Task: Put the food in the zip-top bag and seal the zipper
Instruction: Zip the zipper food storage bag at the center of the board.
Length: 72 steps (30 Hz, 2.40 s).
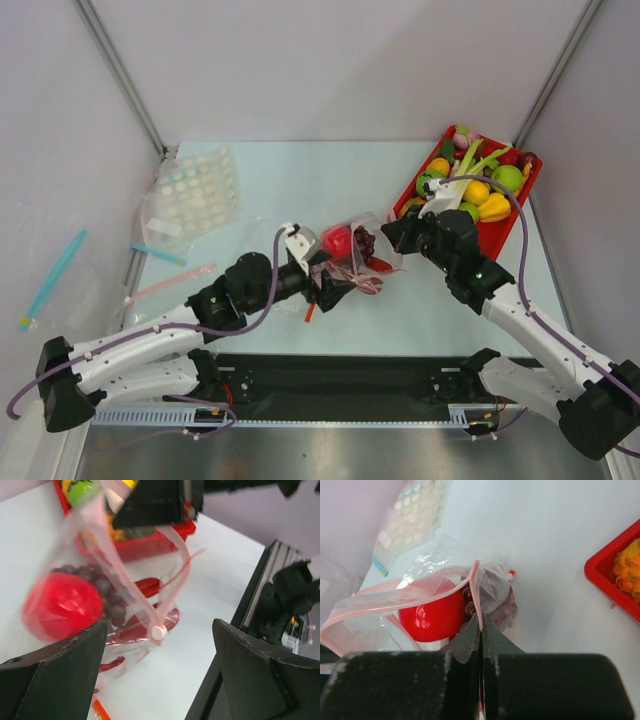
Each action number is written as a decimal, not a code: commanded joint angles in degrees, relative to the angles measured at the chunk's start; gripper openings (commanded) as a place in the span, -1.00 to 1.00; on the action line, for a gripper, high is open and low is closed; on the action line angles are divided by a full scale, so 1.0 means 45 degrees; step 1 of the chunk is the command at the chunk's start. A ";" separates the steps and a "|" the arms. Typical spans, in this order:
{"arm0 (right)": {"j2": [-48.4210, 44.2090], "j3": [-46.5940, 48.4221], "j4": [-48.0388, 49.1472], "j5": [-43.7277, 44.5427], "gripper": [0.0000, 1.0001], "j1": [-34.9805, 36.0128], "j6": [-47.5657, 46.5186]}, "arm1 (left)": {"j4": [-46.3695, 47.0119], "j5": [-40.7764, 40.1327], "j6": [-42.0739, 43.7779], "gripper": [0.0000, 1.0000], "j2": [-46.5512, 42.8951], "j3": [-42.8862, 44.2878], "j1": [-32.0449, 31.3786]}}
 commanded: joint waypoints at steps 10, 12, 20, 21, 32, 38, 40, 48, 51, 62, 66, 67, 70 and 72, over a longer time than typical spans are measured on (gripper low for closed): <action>-0.0687 -0.0072 0.0761 -0.1015 -1.00 -0.0209 0.0675 | 0.1655 -0.3649 0.2671 0.77 0.0815 -0.0565 -0.2617; -0.0688 -0.0111 0.0819 -0.1034 -1.00 -0.0209 0.0675 | 0.1248 -0.4080 0.2167 0.74 0.1574 -0.0040 -0.2677; -0.0844 -0.0170 0.1015 -0.1054 -1.00 -0.0053 0.0558 | 0.0522 -0.5762 0.1185 0.40 0.3492 0.1504 -0.2677; -0.0825 -0.0150 0.0976 -0.0976 -1.00 0.0005 0.0500 | 0.0503 -0.5704 0.1224 0.15 0.3532 0.1622 -0.2677; -0.1097 -0.0111 0.0898 -0.1112 -0.59 0.0298 -0.0670 | -0.5620 -0.4200 -0.0454 -0.99 0.2773 0.5309 -0.2658; -0.2774 -0.0227 0.0741 -0.1678 0.42 0.0474 -0.1589 | -0.9333 -0.3868 -0.1002 -0.99 0.2477 0.7926 -0.2599; -0.3380 -0.0539 0.1130 -0.2378 0.40 0.0494 -0.2077 | -1.0002 -0.3499 -0.0983 -0.99 0.2399 0.8379 -0.2521; -0.5997 -0.1185 0.2244 -0.6145 0.32 0.0592 -0.3230 | -1.1255 -0.2031 -0.1236 -0.99 0.1989 0.8128 -0.2384; -0.6195 -0.1205 0.2478 -0.7827 0.23 0.0728 -0.3465 | -1.1255 -0.2031 -0.1315 -0.99 0.1852 0.8010 -0.2384; -0.3756 0.0298 0.0665 -0.7800 0.20 0.3577 -0.5005 | -1.1646 -0.1797 -0.1101 -0.99 0.2847 0.9454 -0.2384; -0.2799 0.0923 -0.0467 -0.6174 0.19 0.4867 -0.5649 | -1.1801 -0.1758 -0.0983 -0.99 0.3354 1.0020 -0.2365; -0.2623 0.1002 -0.0527 -0.5920 0.18 0.5043 -0.5730 | -1.1937 -0.1855 -0.0925 -0.99 0.3414 1.0157 -0.2384; -0.1998 0.1352 -0.0918 -0.4963 0.17 0.5746 -0.5984 | -1.2192 -0.1992 -0.0827 -0.99 0.3706 1.0665 -0.2365; -0.1529 0.1510 -0.1210 -0.4123 0.14 0.6252 -0.6082 | -1.2329 -0.2051 -0.0749 -0.99 0.3844 1.0997 -0.2365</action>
